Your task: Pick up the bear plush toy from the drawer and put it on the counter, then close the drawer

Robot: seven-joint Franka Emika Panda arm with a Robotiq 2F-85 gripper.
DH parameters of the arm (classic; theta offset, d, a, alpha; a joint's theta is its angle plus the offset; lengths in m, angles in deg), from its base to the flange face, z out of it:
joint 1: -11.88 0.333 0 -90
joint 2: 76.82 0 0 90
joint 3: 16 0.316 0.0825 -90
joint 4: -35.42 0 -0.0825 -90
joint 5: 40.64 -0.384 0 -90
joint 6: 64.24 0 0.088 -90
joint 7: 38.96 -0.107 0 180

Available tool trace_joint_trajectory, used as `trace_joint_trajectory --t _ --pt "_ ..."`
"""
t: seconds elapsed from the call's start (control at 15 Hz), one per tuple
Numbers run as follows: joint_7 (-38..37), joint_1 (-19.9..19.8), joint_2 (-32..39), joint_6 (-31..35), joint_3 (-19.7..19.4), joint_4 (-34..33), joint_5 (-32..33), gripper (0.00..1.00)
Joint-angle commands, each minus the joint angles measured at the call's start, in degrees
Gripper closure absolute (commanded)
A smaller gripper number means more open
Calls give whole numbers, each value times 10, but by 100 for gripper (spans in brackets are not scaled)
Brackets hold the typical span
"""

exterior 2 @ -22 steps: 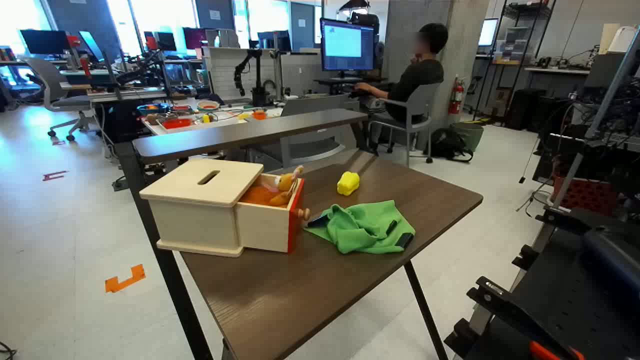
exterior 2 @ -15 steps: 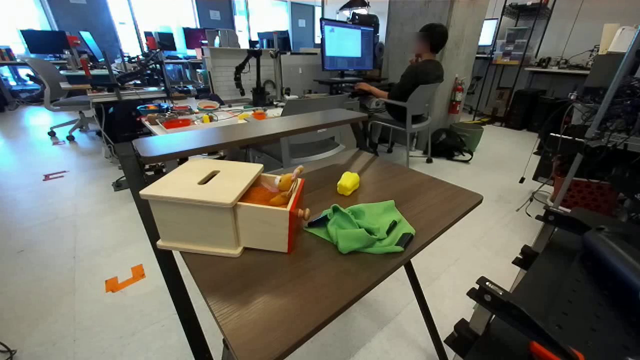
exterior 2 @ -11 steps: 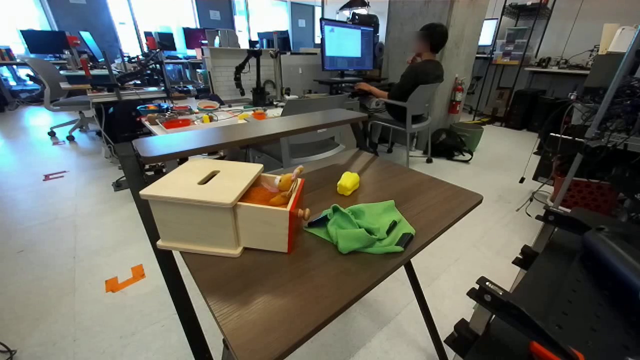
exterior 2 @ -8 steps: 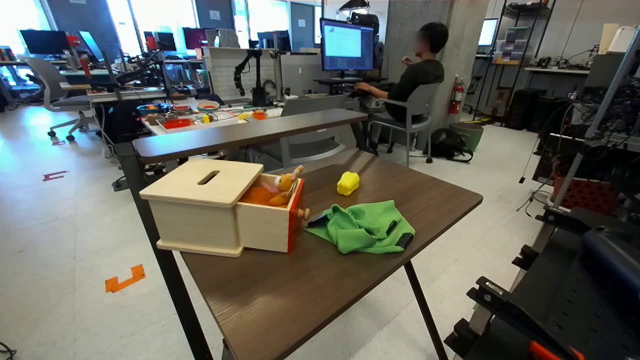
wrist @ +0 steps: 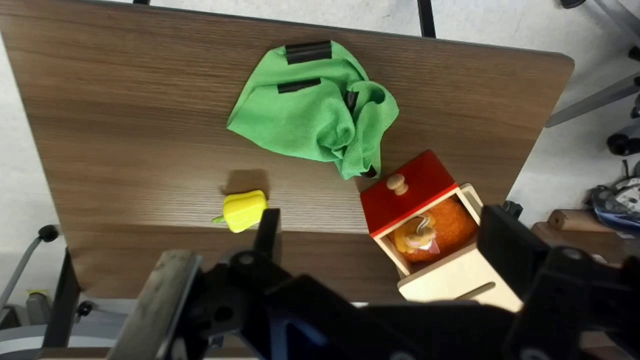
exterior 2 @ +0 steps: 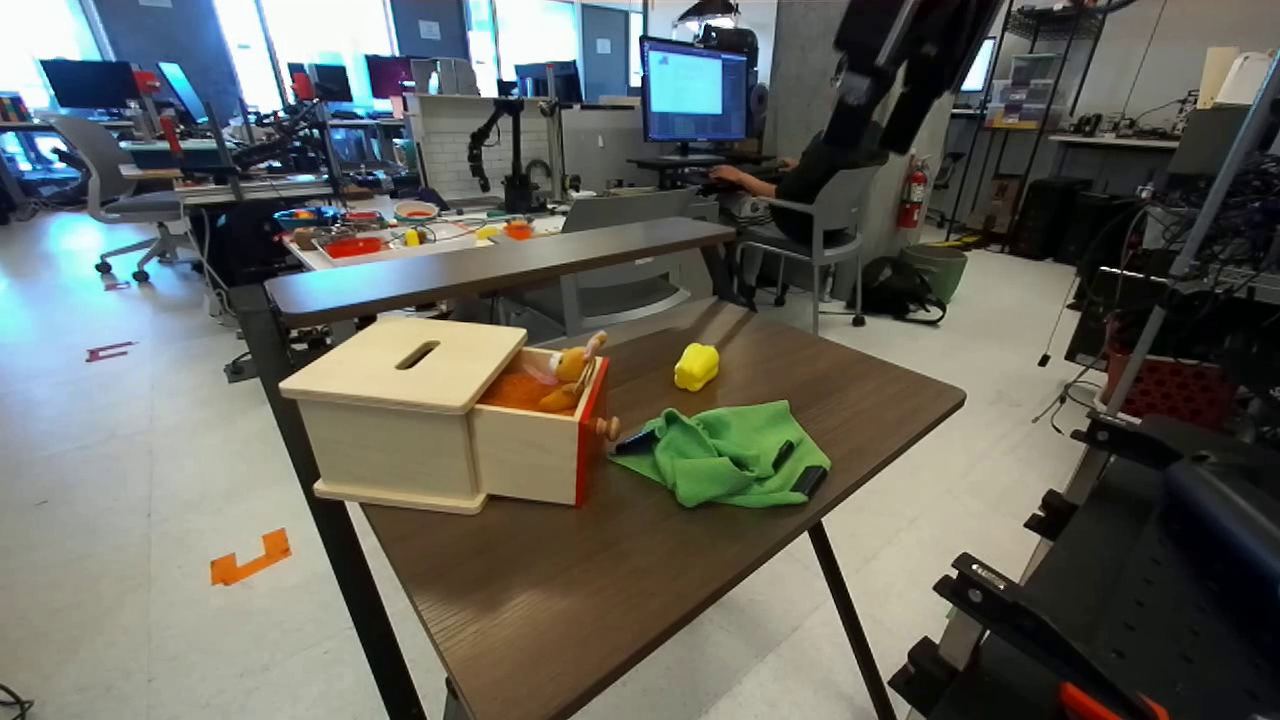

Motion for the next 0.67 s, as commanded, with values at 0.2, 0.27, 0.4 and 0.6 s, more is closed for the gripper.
trace_joint_trajectory --t 0.2,0.27,0.4,0.6 --pt "-37 -3 253 33 55 -179 -19 0" --pt "-43 -4 280 28 61 -205 -15 0" --pt "-56 -2 333 21 68 -257 -7 0" --pt "-66 1 395 17 78 -327 -4 0"
